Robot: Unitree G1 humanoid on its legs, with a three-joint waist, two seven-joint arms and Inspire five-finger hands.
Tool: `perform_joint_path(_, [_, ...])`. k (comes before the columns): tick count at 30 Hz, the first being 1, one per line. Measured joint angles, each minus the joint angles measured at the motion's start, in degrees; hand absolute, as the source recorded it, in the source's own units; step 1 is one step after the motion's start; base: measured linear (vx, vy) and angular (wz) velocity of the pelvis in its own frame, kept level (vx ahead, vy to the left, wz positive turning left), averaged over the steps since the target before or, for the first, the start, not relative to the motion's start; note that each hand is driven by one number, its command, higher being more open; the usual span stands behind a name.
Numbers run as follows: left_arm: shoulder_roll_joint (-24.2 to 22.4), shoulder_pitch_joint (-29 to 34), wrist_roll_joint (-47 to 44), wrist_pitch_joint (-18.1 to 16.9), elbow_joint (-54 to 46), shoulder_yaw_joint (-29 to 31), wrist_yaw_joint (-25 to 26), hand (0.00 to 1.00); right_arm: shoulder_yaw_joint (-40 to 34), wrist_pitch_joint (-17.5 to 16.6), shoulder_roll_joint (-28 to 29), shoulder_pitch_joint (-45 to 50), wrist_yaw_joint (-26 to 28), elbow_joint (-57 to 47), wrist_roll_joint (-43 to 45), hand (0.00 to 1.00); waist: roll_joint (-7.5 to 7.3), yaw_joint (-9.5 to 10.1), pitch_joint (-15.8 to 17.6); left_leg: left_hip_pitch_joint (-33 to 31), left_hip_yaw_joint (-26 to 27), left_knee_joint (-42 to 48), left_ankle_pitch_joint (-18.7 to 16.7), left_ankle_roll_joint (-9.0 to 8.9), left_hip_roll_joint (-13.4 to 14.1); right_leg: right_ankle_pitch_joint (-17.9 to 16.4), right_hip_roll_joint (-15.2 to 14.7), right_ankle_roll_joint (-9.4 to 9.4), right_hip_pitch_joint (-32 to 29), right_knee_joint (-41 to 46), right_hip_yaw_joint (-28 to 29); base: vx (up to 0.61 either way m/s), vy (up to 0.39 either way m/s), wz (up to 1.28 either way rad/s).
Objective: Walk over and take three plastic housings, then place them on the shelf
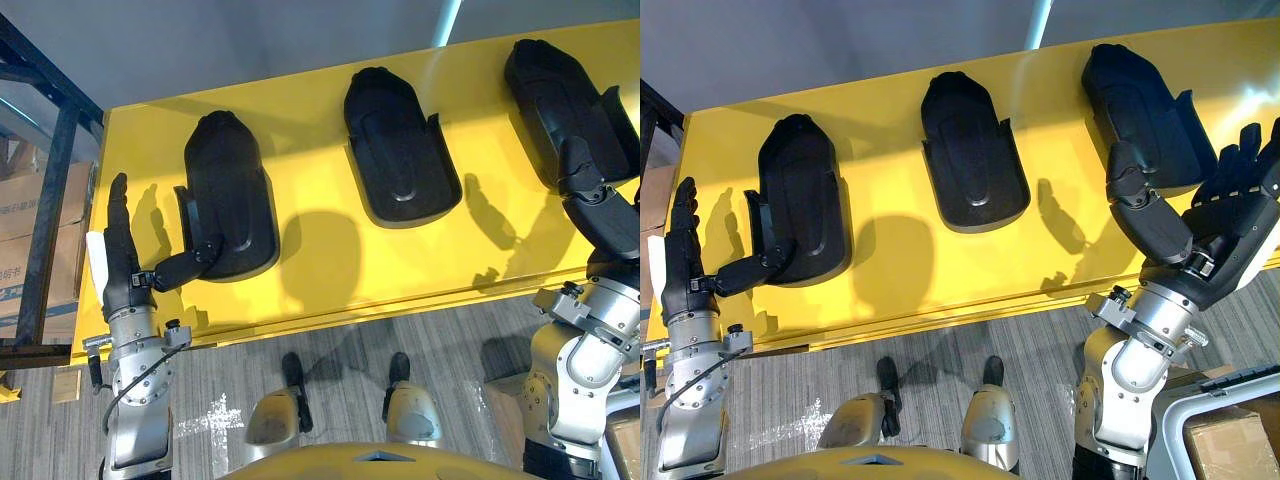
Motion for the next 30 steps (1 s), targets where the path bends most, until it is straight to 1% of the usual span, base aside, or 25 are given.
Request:
perform_joint_path(3, [-0.01,-1.06,-0.03,1.02,1.03,-0.49,3.48,1.0,0.02,-0.01,0.0,-0.01,-0.01,0.0,0.01,1.0,-0.11,-0.04,0.06,0.0,0.05,0.32,-0.2,-0.02,0.05,0.0,0.01,0.0,0.11,-0.01,0.0,0.0,0.0,0.0])
perform_joint_path(5, [-0.05,-1.41,-0.1,0.96,0.78,-0.34,8.37,1.0,0.09,-0.04,0.02,0.09,0.0,0.0,0.02,1.0,-0.13,-0.19,0.07,0.13,-0.02,0.73,-0.51,-0.03,0.07,0.05,0.01,0.07,0.7,-0.37,-0.06,0.0,0.0,0.0])
perform_joint_path(6, [-0.11,-1.4,-0.12,0.8,0.5,-0.16,9.53,1.0,0.17,-0.11,0.02,0.12,0.06,0.0,0.08,1.0,-0.12,-0.22,0.07,0.2,-0.07,0.75,-0.55,-0.02,0.08,0.13,0.05,0.15,0.94,-0.67,-0.11,0.0,0.0,0.0])
perform_joint_path(8, [-0.54,-1.41,-0.42,-1.6,-0.21,1.29,13.26,1.0,1.31,-0.91,0.07,0.13,1.32,0.0,0.11,1.0,-0.12,-0.2,0.07,0.35,-0.22,0.75,-0.58,-0.03,0.08,0.17,0.07,0.2,1.31,-0.91,-0.25,0.0,0.002,0.02])
perform_joint_path(10, [-1.22,-1.38,-0.96,-2.69,-1.98,2.22,14.43,1.0,2.76,-1.5,0.07,0.12,2.99,0.0,0.24,1.0,-0.12,-0.05,0.07,0.79,-0.48,0.66,-0.58,-0.03,0.08,0.18,0.09,0.21,2.08,-1.2,-0.62,0.01,-0.001,0.08])
perform_joint_path(12, [-1.69,-1.41,-2.05,-6.54,-5.18,2.59,14.99,1.0,5.43,-1.49,-0.02,0.03,7.91,0.0,0.31,1.0,-0.14,0.45,-0.05,2.26,-1.44,-0.01,-0.54,-0.09,0.01,0.2,0.14,0.25,4.37,-2.19,-1.92,0.01,-0.005,0.18])
perform_joint_path(13, [-1.77,-1.36,-2.17,-7.42,-6.2,2.6,14.98,1.0,6.29,-1.46,-0.02,0.03,9.32,0.0,0.32,1.0,-0.2,0.73,-0.24,2.52,-1.62,-0.21,-0.5,-0.13,-0.01,0.23,0.19,0.3,4.82,-2.54,-2.12,0.01,-0.005,0.17])
perform_joint_path(14, [-2.3,-1.27,-2.68,-9.61,-8.21,3.19,14.5,1.0,8.16,-1.14,-0.11,-0.23,12.77,0.0,0.3,1.0,-0.32,1.13,-0.73,2.54,-1.88,-0.29,-0.48,-0.15,-0.02,0.28,0.23,0.38,5.22,-2.95,-2.5,0.01,-0.005,0.13])
perform_joint_path(15, [-2.65,-1.34,-2.8,-10.69,-9.21,3.68,14.18,1.0,9.33,-0.9,-0.3,-0.52,14.48,0.0,0.28,1.0,-0.36,1.14,-0.75,2.6,-2.18,-0.3,-0.45,-0.15,-0.04,0.29,0.22,0.39,5.6,-3.08,-2.85,0.01,-0.004,0.21])
perform_joint_path(16, [-2.89,-1.42,-3.67,-12.45,-10.77,4.41,13.22,1.0,11.56,0.05,-0.88,-1.0,17.53,0.01,0.25,1.0,-0.52,1.21,-1.08,2.72,-2.73,-0.41,-0.36,-0.17,-0.11,0.31,0.21,0.41,6.24,-3.43,-3.45,0.02,-0.004,0.21])
perform_joint_path(17, [-2.88,-1.37,-5.99,-14.36,-11.31,4.53,11.17,1.0,13.52,1.42,-1.76,-1.03,20.42,0.28,0.14,1.0,-0.65,1.88,-2.21,2.88,-3.01,-0.74,-0.28,-0.21,-0.15,0.4,0.25,0.53,6.68,-3.92,-3.87,0.02,-0.004,0.17])
perform_joint_path(18, [-2.89,-1.38,-7.05,-15.01,-11.31,4.5,10.05,1.0,14.39,1.88,-2.36,-1.05,21.61,0.66,0.06,1.0,-0.68,2.33,-2.87,3.18,-3.05,-1.11,-0.18,-0.25,-0.17,0.4,0.26,0.53,6.85,-3.97,-3.97,0.04,-0.004,0.16])
perform_joint_path(19, [-2.89,-1.33,-9.1,-15.89,-11.32,4.39,7.63,1.0,15.98,2.6,-3.46,-1.3,23.88,1.83,-0.01,1.0,-1.01,2.5,-3.94,3.51,-3.42,-1.4,-0.07,-0.23,-0.2,0.4,0.28,0.53,7.62,-4.21,-4.6,0.05,-0.006,0.2])
perform_joint_path(20, [-2.88,-1.21,-11.14,-16.54,-11.34,4.33,5.22,1.0,17.59,3.11,-4.28,-1.78,25.95,3.3,-0.15,1.0,-1.56,2.68,-4.29,4.37,-3.9,-1.71,-0.06,-0.26,-0.23,0.42,0.34,0.54,8.92,-4.76,-5.18,0.04,-0.005,0.21])
perform_joint_path(21, [-2.88,-1.03,-11.9,-16.7,-11.36,4.34,4.21,1.0,18.47,3.3,-4.6,-2.12,26.78,4.06,-0.21,1.0,-1.87,2.89,-4.55,4.66,-3.98,-1.87,-0.03,-0.3,-0.24,0.42,0.38,0.55,9.29,-4.91,-5.27,0.02,-0.005,0.13])
perform_joint_path(23, [-2.86,-0.74,-13.92,-16.68,-11.37,4.23,0.86,1.0,20.75,4.01,-5.16,-3.02,30.22,5.76,-0.43,1.0,-3.02,3.69,-5.31,5.13,-4.36,-2.36,0.26,-0.36,-0.26,0.43,0.43,0.54,9.84,-5.0,-5.66,-0.01,-0.001,0.08])
perform_joint_path(26, [-2.8,-0.59,-14.13,-16.68,-11.37,4.15,-1.27,1.0,22.92,4.19,-5.28,-3.46,33.86,6.86,-2.01,1.0,-4.23,4.0,-6.28,5.28,-4.86,-3.58,1.17,-0.34,-0.42,0.55,0.42,0.56,9.96,-5.23,-6.19,-0.03,0.001,0.1])
perform_joint_path(29, [-2.78,0.18,-15.46,-16.69,-11.37,4.09,-2.08,1.0,26.01,4.18,-6.77,-4.11,36.45,7.7,-2.49,1.0,-4.49,4.06,-6.84,5.61,-4.88,-4.55,1.89,-0.25,-0.45,1.15,0.58,0.39,10.18,-6.0,-6.29,-0.03,0.003,0.02])
perform_joint_path(30, [-2.78,0.83,-15.98,-16.7,-11.37,3.88,-2.21,1.0,28.1,4.18,-7.64,-5.04,37.78,8.95,-2.52,1.0,-4.53,3.96,-6.87,6.19,-4.87,-5.37,2.34,-0.24,-0.52,1.19,0.61,0.42,10.52,-6.13,-6.29,-0.06,0.002,0.02])
